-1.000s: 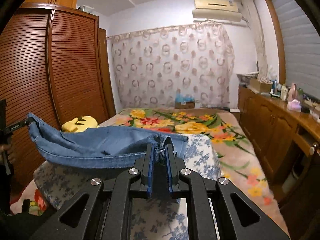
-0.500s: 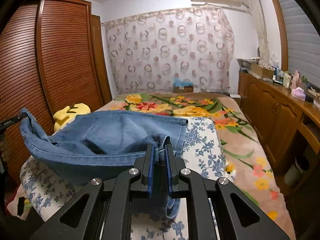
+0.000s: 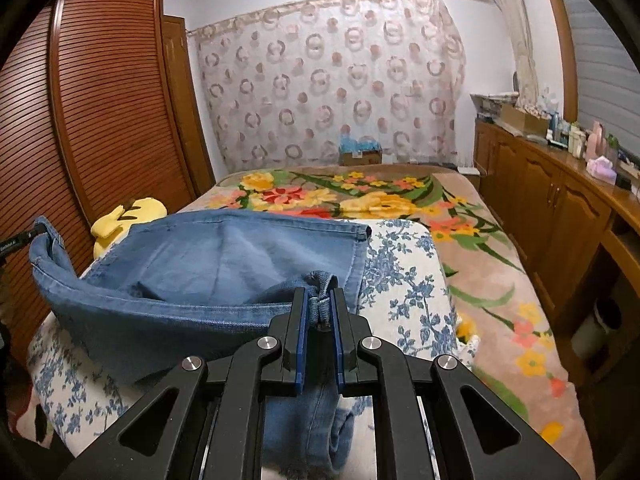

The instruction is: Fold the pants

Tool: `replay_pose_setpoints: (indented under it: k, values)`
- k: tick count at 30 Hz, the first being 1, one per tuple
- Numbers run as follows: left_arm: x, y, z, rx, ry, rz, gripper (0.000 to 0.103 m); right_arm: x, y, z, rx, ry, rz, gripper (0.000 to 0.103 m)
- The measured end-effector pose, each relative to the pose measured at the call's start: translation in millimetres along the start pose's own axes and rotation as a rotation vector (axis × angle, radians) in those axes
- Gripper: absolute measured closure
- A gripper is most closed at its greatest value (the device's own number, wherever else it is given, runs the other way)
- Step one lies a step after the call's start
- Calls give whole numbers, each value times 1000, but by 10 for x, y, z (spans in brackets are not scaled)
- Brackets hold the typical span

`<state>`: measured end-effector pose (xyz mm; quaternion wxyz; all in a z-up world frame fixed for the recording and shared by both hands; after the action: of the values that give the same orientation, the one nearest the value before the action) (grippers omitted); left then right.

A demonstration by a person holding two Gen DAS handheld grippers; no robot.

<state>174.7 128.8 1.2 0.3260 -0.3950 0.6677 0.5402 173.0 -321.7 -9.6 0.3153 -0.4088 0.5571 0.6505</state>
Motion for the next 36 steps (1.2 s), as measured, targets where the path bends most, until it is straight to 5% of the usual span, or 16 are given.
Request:
replay_pose_setpoints:
  k: [7, 13, 24, 31, 32, 33, 36]
  values:
    - [-250, -236, -15, 4, 0, 1, 91, -378, -42, -101, 7, -29, -33, 102]
    - [-239, -534, -63, 7, -18, 62, 91, -290, -288, -92, -5, -23, 71, 102]
    - [-16, -854, -10, 13, 4, 165, 91, 28, -354, 3, -40, -42, 230, 70]
    - [20, -888, -14, 12, 11, 177, 91, -49, -478, 18, -49, -59, 269, 69]
    - [18, -889, -15, 10, 12, 175, 91, -71, -476, 20, -55, -61, 267, 72]
    - [15, -878, -19, 11, 13, 170, 91, -85, -514, 12, -64, -65, 257, 87]
    - [-34, -836, -18, 16, 13, 142, 92, -130, -455, 17, -87, -54, 223, 96]
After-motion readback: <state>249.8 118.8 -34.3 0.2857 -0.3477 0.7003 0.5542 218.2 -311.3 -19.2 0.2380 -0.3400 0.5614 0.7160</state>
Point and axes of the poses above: each gripper's, at about its wrist camera, not at the fingertips, and y roughly against the way its jaws point, z to its left, x to its underside, the point moved 2 cm from there along -y, roughly the way its jaws point, and after that the axes turned 5 degrees about x, right-handed, at the moved point
